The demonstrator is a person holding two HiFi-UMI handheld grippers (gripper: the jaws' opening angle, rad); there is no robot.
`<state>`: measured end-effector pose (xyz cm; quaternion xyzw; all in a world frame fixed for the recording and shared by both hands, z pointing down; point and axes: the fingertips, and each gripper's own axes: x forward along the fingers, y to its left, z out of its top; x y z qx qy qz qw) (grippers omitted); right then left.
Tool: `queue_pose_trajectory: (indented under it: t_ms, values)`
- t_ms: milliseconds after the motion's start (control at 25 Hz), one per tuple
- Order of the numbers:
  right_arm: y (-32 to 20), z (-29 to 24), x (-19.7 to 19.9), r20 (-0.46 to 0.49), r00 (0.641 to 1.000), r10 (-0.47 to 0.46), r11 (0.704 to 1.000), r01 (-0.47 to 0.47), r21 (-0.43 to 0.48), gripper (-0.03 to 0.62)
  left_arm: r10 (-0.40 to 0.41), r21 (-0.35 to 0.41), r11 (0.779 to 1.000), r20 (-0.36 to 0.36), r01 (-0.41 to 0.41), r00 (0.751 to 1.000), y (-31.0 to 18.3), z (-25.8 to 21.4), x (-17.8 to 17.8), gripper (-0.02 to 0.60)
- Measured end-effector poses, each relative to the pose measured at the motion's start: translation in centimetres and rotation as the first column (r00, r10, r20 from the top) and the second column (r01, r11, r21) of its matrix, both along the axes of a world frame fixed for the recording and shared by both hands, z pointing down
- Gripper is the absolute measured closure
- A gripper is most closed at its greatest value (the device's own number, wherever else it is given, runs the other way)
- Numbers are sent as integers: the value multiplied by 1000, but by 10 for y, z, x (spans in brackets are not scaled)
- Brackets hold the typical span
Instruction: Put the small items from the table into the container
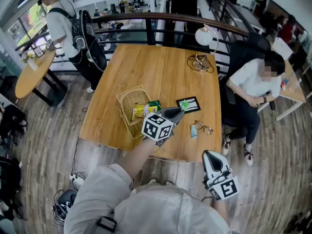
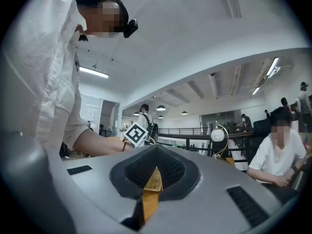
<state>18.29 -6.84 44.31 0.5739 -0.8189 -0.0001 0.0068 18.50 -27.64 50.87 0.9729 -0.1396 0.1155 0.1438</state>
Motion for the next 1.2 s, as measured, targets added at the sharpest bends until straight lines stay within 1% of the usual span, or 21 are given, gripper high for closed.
queue_pose_trajectory:
  t_ms: [80,200,360,520,800,960,1120,1160,1200]
  values:
    - [-3,-1,-8,1,1000,-30,1000,30,7,580,-44,5,999,-23,44,999,-5,-12,-22,548]
    - [-10,-2,-20,4,997,-74,997,73,12,580,-122,11,992,-33,123,992,-20,-22,-56,548]
    - [-18,-1,-35,7,991,-131,991,131,15,580,-220,24,975,-18,220,975,-39,-24,-99,548]
    - [-24,-1,-44,9,985,-172,985,172,17,580,-293,35,956,9,292,956,-52,-21,-129,548]
    - [-32,-2,-60,13,976,-217,976,217,21,580,-374,43,927,53,372,926,-68,-14,-164,548]
    - [-35,-2,-64,16,973,-228,973,228,19,580,-430,49,903,109,427,896,-82,-5,-181,548]
    - [-37,-1,-67,22,972,-232,973,232,20,580,-451,43,892,154,450,879,-93,5,-189,545]
    - [-37,-1,-66,22,973,-232,973,231,21,580,-458,40,888,157,457,875,-95,7,-191,532]
    - [-37,-1,-66,23,973,-230,973,230,21,580,-464,35,885,158,464,872,-96,8,-192,495]
